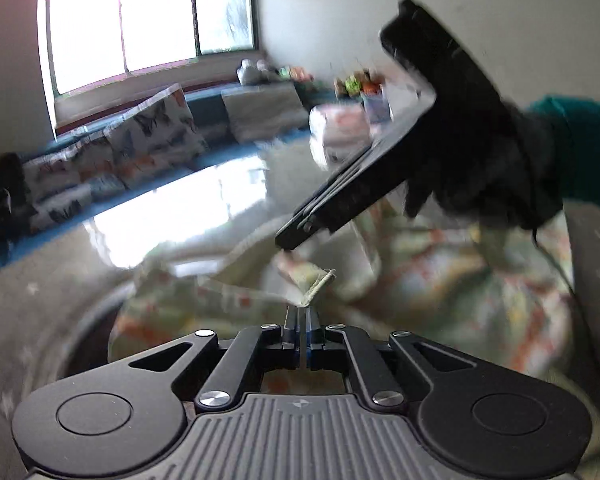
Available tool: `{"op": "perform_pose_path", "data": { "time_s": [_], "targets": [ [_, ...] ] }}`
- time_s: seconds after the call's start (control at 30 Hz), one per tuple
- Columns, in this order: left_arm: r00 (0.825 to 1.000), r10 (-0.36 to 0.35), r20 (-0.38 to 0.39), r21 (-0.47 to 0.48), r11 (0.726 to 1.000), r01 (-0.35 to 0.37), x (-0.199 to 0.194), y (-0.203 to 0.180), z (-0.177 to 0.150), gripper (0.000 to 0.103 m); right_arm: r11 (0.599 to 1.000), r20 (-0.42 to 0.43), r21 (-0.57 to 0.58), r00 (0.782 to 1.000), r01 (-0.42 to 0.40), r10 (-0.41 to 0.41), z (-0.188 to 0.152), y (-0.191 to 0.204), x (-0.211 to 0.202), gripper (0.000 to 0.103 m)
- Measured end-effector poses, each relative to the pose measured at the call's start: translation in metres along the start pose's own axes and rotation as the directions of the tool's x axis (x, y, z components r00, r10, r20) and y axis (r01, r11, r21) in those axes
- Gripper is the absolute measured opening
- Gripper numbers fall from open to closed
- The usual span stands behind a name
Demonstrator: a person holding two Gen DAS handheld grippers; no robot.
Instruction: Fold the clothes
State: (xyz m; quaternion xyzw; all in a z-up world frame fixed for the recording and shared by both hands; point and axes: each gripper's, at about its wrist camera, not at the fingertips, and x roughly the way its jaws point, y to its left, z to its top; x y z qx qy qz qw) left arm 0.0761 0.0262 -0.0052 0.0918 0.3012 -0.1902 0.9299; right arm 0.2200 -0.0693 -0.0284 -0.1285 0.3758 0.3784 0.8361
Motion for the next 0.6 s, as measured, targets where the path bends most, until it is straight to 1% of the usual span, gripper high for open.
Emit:
{"op": "perform_pose_path", "data": {
  "time_s": [0.1, 0.13, 0.17, 0.27, 0.33, 0.4, 0.47, 0.5, 0.53, 0.6],
  "targets": [
    [0.999, -0.007, -0.042, -0.018, 1.0, 0.006, -0.002, 0.006, -0.004, 0.004, 0.999, -0.023, -0.042, 1.0, -0.008, 0.007, -0.008, 0.009, -0.003, 0.036],
    [0.999, -0.005, -0.049, -0.026, 1.0, 0.004, -0.003, 0.008, -0.005, 0.006, 0.998, -0.031, -0.056, 0.999, -0.011, 0.009, -0.011, 0.013, -0.004, 0.036],
    [0.999, 0.015, -0.03, -0.043, 0.999, -0.016, -0.005, 0.015, 0.0, 0.007, 0.998, -0.038, -0.068, 0.999, -0.013, 0.01, -0.014, 0.016, -0.005, 0.036],
    [0.997, 0.077, 0.023, -0.098, 0.992, -0.074, -0.012, 0.035, 0.015, 0.007, 0.999, 0.0, -0.047, 1.0, 0.016, -0.016, -0.004, 0.008, -0.011, 0.036],
    [0.991, 0.131, 0.038, -0.16, 0.979, -0.123, -0.009, 0.054, 0.027, 0.007, 0.999, 0.024, -0.023, 0.999, 0.046, -0.045, 0.003, -0.002, -0.013, 0.035],
    [0.987, 0.161, 0.027, -0.197, 0.968, -0.152, 0.002, 0.072, 0.038, 0.009, 0.997, 0.048, 0.002, 0.996, 0.075, -0.075, 0.01, -0.012, -0.015, 0.035],
    [0.982, 0.187, 0.014, -0.232, 0.956, -0.179, 0.014, 0.089, 0.048, 0.019, 0.992, 0.048, 0.024, 0.991, 0.121, -0.122, 0.012, -0.024, -0.013, 0.035],
    [0.982, 0.188, -0.002, -0.241, 0.953, -0.183, 0.022, 0.094, 0.05, 0.022, 0.988, 0.047, 0.035, 0.987, 0.15, -0.152, 0.012, -0.03, -0.012, 0.035],
    [0.982, 0.19, -0.023, -0.246, 0.95, -0.189, 0.03, 0.099, 0.053, 0.03, 0.983, 0.041, 0.05, 0.983, 0.177, -0.179, 0.011, -0.036, -0.01, 0.035],
    [0.982, 0.179, -0.063, -0.259, 0.947, -0.189, 0.045, 0.105, 0.054, 0.033, 0.973, 0.022, 0.093, 0.977, 0.211, -0.213, 0.008, -0.049, -0.008, 0.035]
  ]
}}
